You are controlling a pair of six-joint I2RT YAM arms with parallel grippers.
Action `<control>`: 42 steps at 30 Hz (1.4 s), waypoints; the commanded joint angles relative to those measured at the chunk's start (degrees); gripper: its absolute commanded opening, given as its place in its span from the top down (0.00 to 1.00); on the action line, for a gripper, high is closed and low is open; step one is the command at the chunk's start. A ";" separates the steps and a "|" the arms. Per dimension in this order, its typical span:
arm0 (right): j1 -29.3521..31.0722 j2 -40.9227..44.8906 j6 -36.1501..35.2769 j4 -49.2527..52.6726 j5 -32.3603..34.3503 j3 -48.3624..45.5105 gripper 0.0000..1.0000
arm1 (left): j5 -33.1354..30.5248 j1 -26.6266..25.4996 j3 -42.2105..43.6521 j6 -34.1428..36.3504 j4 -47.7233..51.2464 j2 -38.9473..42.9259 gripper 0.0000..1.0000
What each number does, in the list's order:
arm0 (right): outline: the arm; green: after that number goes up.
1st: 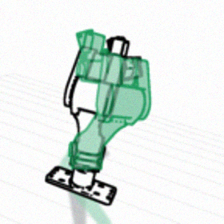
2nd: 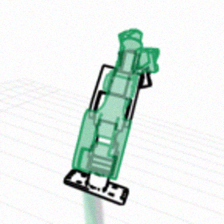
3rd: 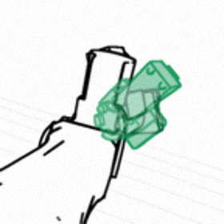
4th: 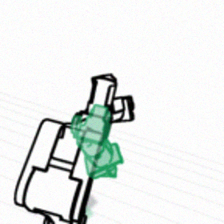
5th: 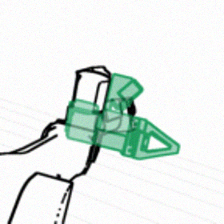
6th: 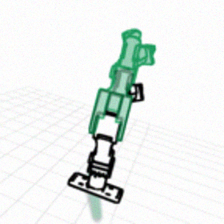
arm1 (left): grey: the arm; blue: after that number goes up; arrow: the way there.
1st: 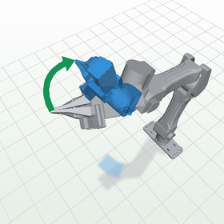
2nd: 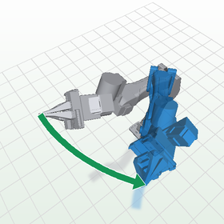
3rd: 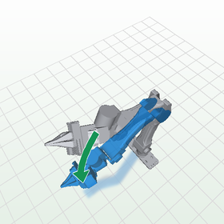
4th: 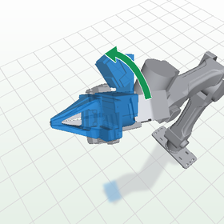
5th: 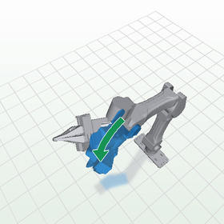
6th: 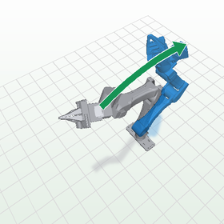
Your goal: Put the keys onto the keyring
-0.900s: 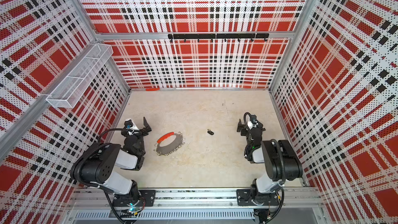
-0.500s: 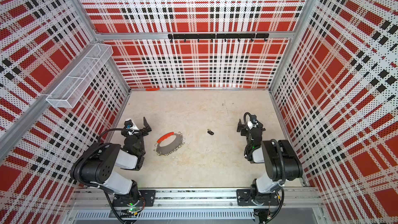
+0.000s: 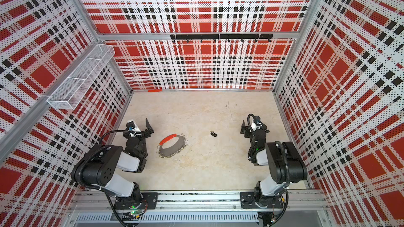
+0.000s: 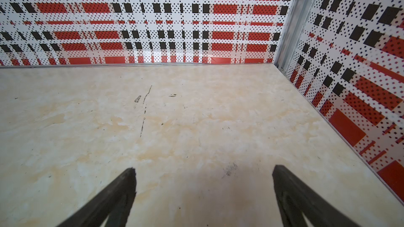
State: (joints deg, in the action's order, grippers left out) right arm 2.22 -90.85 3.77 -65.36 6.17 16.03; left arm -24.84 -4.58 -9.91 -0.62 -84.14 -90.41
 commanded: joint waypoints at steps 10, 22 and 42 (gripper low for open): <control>-0.23 0.93 -0.71 -0.15 -0.29 0.98 0.00 | -0.20 0.18 -0.15 0.04 -1.00 -0.32 0.02; -0.20 0.90 -0.92 -0.72 0.00 0.69 0.00 | -0.21 0.18 -0.20 0.02 -0.93 -0.37 0.02; 18.84 29.79 10.03 40.17 21.44 9.43 0.00 | -0.21 0.18 -0.20 0.07 -0.86 -0.30 0.02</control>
State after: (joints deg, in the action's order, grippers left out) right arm 20.64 -63.09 2.11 -46.35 25.58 20.45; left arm -24.84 -4.58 -9.91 -0.82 -84.12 -90.39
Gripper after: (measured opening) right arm 0.997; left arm 0.983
